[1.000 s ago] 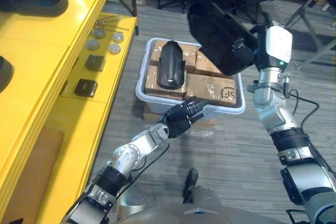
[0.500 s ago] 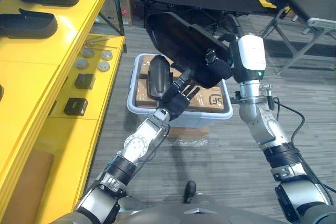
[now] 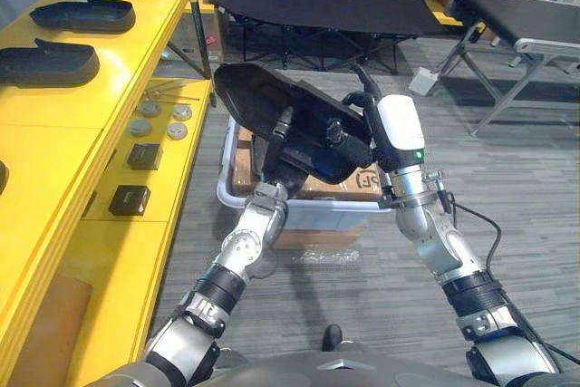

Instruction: Walk over and take three plastic housings, then place them on the shelf

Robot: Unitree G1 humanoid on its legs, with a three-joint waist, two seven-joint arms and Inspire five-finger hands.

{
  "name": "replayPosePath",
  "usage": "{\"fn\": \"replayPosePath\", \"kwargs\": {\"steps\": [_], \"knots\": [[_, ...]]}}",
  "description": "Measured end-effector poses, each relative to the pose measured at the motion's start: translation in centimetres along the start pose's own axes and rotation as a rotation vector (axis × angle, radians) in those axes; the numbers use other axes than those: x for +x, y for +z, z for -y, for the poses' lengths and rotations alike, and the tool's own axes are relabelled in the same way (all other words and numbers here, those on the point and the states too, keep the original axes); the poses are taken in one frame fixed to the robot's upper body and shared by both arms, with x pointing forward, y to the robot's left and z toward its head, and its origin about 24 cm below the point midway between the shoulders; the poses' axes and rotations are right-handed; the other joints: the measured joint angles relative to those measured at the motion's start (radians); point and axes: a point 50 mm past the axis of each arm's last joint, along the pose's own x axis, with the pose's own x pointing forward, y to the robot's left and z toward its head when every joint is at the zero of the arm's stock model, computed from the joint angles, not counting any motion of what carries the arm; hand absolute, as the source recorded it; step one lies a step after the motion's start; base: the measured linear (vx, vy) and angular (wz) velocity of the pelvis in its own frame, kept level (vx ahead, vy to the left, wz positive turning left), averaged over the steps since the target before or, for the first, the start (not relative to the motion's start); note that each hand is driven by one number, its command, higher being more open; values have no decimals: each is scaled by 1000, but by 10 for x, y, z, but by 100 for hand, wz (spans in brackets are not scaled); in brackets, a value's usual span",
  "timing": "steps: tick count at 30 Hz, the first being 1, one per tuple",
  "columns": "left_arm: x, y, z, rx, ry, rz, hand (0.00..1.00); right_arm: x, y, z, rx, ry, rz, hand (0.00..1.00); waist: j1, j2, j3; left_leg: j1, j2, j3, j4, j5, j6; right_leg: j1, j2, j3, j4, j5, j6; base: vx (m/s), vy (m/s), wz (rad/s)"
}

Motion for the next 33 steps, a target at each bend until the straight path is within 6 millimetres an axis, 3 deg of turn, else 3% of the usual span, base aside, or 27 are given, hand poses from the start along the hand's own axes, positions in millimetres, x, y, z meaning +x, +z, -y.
{"fn": "replayPosePath", "kwargs": {"steps": [12, 13, 19, 22, 26, 33], "knots": [[-1, 3, 5, 118, -87, 79, 0, -16, 8, -6, 84, -39, -30, 0, -12, 0, -13, 31, -7, 15, -12, -8, -1, 23, -2, 14, -18, 3, 5, 8, 4, -2], [-1, 2, 6, 141, -98, 82, 0, -19, 8, -8, 92, -47, -42, 100, -10, 0, -13, 31, -7, 15, -13, -8, -1, 23, -2, 14, -18, 3, 5, 0, 0, 0], [-2, 3, 4, 187, -94, 98, 0, -26, 10, -11, 115, -35, -37, 100, -10, 1, -13, 31, -8, 15, -14, -8, -1, 23, -2, 14, -18, 3, 5, 0, 0, 0], [-3, 9, 9, 297, -91, 158, 0, -36, 9, -15, 166, -18, -77, 100, -8, 1, -13, 31, -9, 14, -14, -8, -1, 23, -3, 11, -18, 2, 5, 0, 0, 0], [-13, 19, 22, 434, -86, 303, 0, -48, 7, -21, 219, 8, -138, 100, -9, 16, -22, 31, -11, 13, -21, -7, 0, 23, -3, 5, -18, 2, 5, 0, 0, 0], [-39, 52, 33, 850, 73, 679, 0, -67, -6, -24, 381, -80, -402, 100, -8, 55, -48, 32, -13, 8, -30, -5, 1, 23, -3, -2, -17, 0, 4, 6, 4, 1]]}}
